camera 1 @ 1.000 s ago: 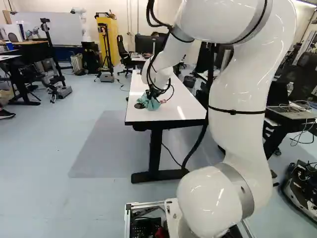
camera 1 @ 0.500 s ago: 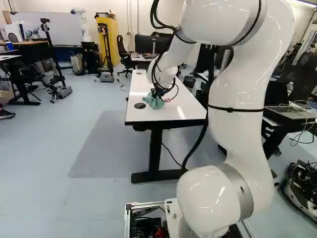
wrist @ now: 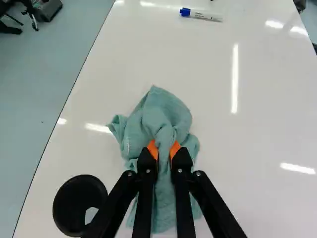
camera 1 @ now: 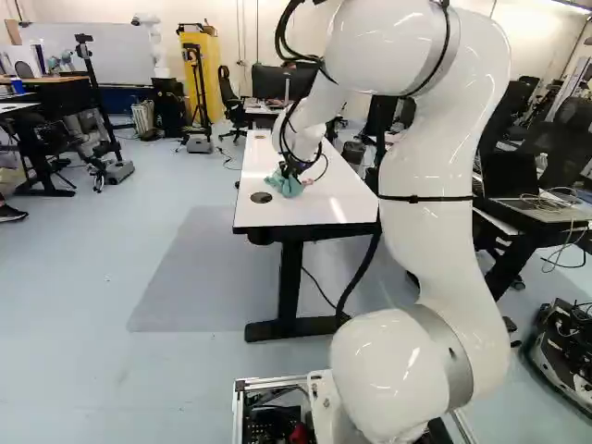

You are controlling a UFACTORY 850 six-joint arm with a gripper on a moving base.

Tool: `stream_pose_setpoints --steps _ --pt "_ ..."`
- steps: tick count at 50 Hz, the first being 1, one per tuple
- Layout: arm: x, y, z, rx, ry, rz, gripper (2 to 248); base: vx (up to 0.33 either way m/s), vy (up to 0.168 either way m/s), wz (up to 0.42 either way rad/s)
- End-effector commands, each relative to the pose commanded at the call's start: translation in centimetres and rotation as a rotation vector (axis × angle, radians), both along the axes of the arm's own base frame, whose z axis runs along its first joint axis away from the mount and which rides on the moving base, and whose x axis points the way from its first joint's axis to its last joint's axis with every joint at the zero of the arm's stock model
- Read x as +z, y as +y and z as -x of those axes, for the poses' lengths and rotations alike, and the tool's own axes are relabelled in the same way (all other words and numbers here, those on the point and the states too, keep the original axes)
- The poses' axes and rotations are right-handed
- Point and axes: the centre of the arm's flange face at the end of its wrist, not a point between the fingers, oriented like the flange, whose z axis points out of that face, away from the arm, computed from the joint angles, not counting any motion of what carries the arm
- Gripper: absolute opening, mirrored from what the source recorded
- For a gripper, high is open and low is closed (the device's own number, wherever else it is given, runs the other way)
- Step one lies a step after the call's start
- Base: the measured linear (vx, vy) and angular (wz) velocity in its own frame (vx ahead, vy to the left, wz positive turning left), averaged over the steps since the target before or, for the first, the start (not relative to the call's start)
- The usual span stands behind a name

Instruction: Clean the table with the green towel

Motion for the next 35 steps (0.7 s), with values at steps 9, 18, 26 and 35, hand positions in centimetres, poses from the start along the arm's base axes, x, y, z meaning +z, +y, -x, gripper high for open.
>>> stream_pose_setpoints --steps 9,18,26,35 --pt "-0.1 1.5 -0.5 0.023 -0.005 -0.001 46 0.0 0.0 0.0" --pt "-0.1 3.1 -0.4 0.047 -0.006 -0.001 46 0.0 0.0 0.0" --pt "0.0 4.1 0.4 0.064 -0.002 0.0 46 0.0 0.0 0.0" --pt "0.1 4.3 1.9 0.073 0.008 0.001 46 0.0 0.0 0.0"
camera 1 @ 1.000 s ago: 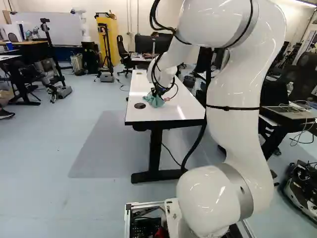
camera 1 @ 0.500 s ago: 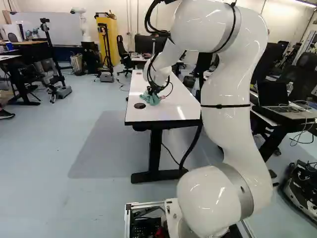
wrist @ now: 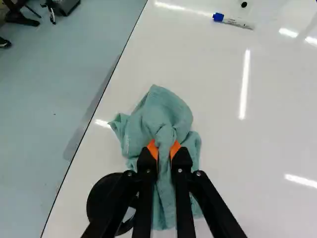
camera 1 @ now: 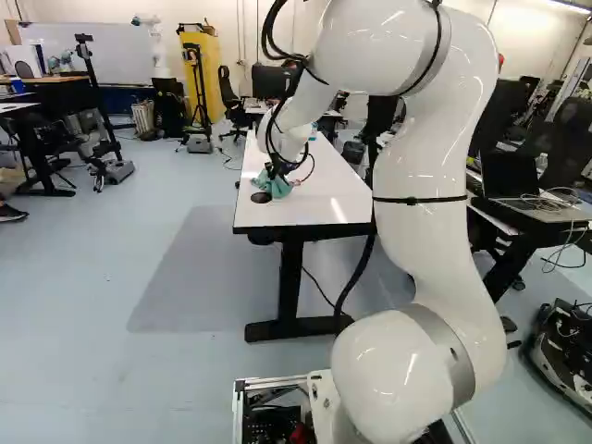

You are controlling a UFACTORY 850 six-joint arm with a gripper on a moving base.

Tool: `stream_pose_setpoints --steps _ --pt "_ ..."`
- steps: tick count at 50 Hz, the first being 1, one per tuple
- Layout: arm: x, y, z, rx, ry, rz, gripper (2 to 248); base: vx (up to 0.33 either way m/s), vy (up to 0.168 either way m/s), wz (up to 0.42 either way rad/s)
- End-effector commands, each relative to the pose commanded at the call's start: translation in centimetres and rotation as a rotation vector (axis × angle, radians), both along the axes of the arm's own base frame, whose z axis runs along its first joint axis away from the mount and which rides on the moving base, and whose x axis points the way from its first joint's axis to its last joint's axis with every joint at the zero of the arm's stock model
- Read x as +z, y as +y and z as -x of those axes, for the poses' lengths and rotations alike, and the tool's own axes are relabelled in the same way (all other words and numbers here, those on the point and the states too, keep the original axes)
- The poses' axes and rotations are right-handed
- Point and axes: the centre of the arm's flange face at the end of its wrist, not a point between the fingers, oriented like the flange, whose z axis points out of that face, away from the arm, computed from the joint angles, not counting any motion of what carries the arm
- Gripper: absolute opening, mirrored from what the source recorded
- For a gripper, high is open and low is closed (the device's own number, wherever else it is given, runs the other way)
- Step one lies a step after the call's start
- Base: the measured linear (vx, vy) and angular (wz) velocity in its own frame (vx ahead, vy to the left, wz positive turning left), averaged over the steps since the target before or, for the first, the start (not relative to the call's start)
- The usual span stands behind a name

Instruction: Clean the table with the green towel

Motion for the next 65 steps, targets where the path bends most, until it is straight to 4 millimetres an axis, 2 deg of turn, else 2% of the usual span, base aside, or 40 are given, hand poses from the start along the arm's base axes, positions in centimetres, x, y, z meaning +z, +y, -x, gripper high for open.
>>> stream_pose_setpoints --steps 16,28,42,50,65 --pt "0.2 -1.2 2.5 -0.011 0.017 0.003 46 0.0 0.0 0.0" --pt "0.3 -3.1 3.1 -0.043 0.023 0.004 46 0.0 0.0 0.0" --pt "0.3 -5.6 3.1 -0.084 0.025 0.004 46 0.0 0.0 0.0" --pt "0.2 -6.7 2.4 -0.104 0.021 0.003 46 0.0 0.0 0.0" --pt "0.1 -6.9 0.2 -0.111 0.008 0.001 46 0.0 0.0 0.0"
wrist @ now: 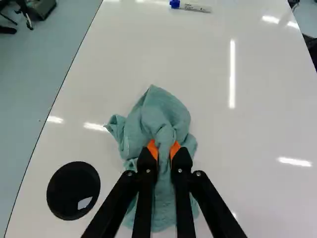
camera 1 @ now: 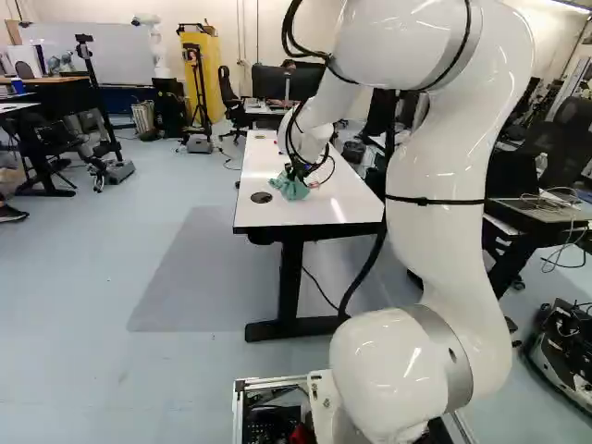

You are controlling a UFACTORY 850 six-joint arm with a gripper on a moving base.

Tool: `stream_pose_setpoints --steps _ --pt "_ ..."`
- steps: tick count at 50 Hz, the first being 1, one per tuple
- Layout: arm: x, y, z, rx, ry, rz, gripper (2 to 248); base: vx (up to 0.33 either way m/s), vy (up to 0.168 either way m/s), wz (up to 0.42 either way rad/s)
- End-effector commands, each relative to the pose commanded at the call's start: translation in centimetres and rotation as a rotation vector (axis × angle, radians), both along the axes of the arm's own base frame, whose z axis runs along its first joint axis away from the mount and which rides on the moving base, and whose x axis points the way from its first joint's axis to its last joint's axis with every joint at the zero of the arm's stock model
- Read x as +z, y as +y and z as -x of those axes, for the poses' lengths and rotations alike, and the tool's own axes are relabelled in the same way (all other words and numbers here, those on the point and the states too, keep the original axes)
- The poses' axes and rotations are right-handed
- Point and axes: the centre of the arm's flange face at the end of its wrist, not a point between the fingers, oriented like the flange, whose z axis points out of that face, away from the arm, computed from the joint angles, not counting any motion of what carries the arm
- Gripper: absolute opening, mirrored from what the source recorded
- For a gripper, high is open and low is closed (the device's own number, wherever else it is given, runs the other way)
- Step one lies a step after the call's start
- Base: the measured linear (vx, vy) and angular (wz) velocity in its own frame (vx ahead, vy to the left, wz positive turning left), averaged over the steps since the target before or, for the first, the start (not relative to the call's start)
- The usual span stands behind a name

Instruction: Clean the table with the green towel

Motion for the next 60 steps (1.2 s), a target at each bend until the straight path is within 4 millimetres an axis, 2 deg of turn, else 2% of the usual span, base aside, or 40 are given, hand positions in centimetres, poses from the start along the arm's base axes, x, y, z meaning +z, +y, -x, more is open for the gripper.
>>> stream_pose_setpoints --steps 8,26,60 --pt "0.2 0.0 0.1 0.0 -0.003 0.0 46 0.0 0.0 0.0" --pt "2.0 -0.1 1.0 -0.002 0.014 0.003 46 0.0 0.0 0.0" --pt "5.4 -0.4 4.1 -0.007 0.144 0.021 46 0.0 0.0 0.0"
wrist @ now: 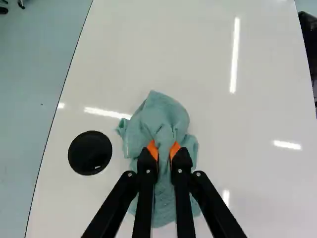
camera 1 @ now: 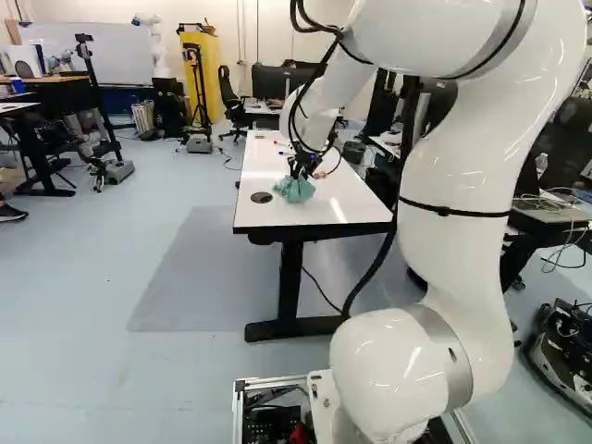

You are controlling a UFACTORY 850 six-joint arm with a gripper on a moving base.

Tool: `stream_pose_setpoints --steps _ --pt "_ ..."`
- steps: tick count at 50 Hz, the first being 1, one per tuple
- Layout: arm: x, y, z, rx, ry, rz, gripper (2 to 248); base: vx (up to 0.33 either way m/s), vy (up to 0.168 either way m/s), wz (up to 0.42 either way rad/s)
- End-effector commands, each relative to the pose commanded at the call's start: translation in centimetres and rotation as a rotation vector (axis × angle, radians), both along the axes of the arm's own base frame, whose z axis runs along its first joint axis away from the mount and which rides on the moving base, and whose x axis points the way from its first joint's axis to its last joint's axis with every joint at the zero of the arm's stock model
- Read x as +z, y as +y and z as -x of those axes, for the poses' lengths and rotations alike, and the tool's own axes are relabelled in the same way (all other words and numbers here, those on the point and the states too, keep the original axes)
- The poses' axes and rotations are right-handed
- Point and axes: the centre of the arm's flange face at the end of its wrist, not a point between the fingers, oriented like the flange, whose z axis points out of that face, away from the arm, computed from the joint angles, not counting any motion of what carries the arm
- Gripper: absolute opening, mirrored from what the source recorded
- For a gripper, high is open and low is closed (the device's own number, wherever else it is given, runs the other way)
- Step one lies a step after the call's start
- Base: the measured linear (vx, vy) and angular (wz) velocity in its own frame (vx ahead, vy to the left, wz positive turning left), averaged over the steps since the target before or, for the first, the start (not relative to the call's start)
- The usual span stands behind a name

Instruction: Clean the table with the green towel

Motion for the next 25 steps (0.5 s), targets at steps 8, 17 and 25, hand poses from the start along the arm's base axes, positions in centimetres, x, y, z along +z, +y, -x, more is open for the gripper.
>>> stream_pose_setpoints --steps 8,17,25 --pt "0.8 -0.1 1.2 -0.002 0.045 0.006 46 0.0 0.0 0.0" --pt "1.7 -0.2 3.0 -0.003 0.101 0.013 46 0.0 0.0 0.0" --pt "2.5 -0.3 4.9 -0.004 0.145 0.019 46 0.0 0.0 0.0"
